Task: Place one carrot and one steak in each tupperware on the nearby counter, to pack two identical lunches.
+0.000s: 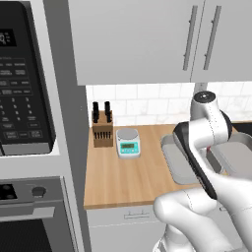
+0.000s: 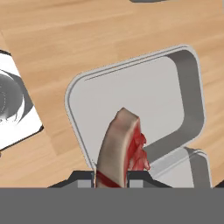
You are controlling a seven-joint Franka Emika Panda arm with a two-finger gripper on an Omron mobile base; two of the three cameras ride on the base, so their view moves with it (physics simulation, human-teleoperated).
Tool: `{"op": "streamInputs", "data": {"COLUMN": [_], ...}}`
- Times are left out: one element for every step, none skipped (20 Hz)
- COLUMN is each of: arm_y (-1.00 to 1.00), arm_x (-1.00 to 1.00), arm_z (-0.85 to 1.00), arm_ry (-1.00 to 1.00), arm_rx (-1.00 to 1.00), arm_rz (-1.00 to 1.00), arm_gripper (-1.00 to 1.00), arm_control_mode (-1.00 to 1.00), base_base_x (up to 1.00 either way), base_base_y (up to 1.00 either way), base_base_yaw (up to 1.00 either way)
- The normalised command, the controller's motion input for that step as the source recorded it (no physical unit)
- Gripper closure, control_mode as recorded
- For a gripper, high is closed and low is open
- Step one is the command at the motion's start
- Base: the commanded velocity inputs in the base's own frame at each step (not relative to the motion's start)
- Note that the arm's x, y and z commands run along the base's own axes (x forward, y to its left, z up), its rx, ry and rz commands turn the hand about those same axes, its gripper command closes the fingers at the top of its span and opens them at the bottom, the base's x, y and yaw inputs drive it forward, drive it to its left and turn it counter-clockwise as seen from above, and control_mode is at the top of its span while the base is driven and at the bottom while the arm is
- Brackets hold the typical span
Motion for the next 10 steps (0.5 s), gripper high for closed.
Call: {"op": "streamInputs", "data": {"arm_y": [-0.01, -0.06, -0.29, -0.34, -0.27, -0.35, -0.38, -0.34, -0.36, -0.32], "arm_x": [0.76, 0.83, 0.76, 0.70, 0.61, 0.53, 0.50, 0.49, 0.43, 0.44], "arm_z": [-0.64, -0.58, -0.43, -0.39, -0.46, -0.42, -0.40, -0.41, -0.36, -0.31], "arm_ry": [0.00, 0.00, 0.00, 0.00, 0.00, 0.00, 0.00, 0.01, 0.01, 0.01], "arm_rx": [0.07, 0.03, 0.01, 0.00, 0.00, 0.00, 0.00, 0.00, 0.00, 0.00], "arm_rz": [0.10, 0.07, 0.01, 0.00, 0.00, 0.00, 0.00, 0.00, -0.02, -0.03], "arm_gripper": [1.00, 1.00, 1.00, 1.00, 1.00, 1.00, 1.00, 1.00, 1.00, 1.00], "arm_control_mode": [-1.00, -1.00, -1.00, -1.00, -1.00, -1.00, -1.00, -1.00, -1.00, -1.00], "base_base_x": [0.00, 0.00, 0.00, 0.00, 0.00, 0.00, 0.00, 0.00, 0.00, 0.00], "base_base_y": [0.00, 0.00, 0.00, 0.00, 0.00, 0.00, 0.00, 0.00, 0.00, 0.00], "base_base_yaw": [0.00, 0.00, 0.00, 0.00, 0.00, 0.00, 0.00, 0.00, 0.00, 0.00]}}
